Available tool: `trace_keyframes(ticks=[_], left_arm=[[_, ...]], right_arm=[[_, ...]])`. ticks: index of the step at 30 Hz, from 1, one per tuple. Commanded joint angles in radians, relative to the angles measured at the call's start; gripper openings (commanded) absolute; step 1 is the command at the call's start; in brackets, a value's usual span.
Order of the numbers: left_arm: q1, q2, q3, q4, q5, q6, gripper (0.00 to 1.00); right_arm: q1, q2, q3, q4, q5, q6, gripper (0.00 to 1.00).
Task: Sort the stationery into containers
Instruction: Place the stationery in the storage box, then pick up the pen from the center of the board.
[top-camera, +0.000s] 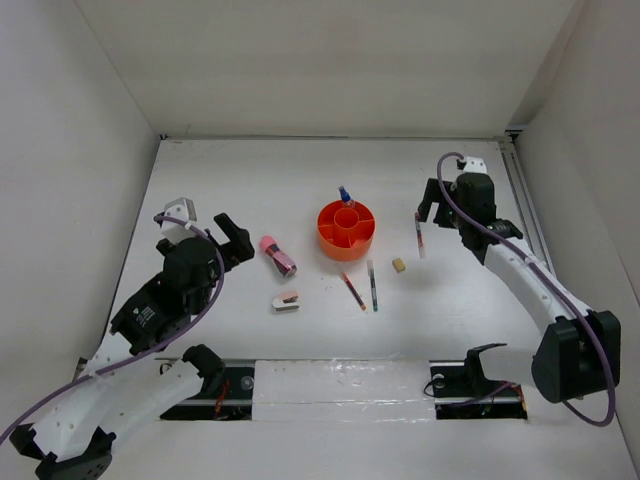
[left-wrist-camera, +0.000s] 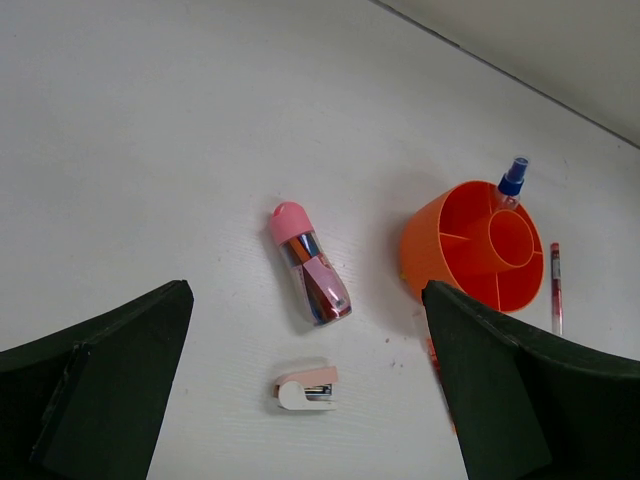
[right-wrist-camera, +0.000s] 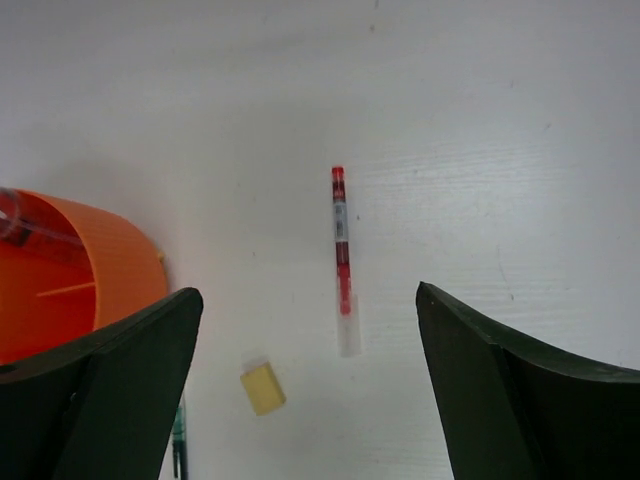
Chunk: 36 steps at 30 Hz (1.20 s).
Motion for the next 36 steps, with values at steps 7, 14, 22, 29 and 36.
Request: trace_keyframes(ticks=[7,14,22,29,36], left_arm=[[0.000,0.007,0.005,0.010,-0.007,-0.008,0.99],[0.000,0.040,0.005,0.010,0.013,-0.008,0.99],[0.000,0.038,0.005,0.010,0.013,0.001,0.99],[0.000,0.027,0.005,0.020,0.022,0.001,0.99],[0.000,0.027,0.005,0.020,0.022,0.001,0.99]], right_arm=[[-0.031,0.116,-0.029,0.002,-0.065,-0.023,0.83],[-0.040,0.304,0.110,-0.065,-0.080,-0.087,0.74],[-0.058,0.534,0.309,-0.156,-0.051,-0.147,0.64],[-0.082,0.630,0.397,-0.217,-0.072,-0.159,0.48],[-0.062,0.631,0.362,-0.217,-0.072,-0.159,0.48]])
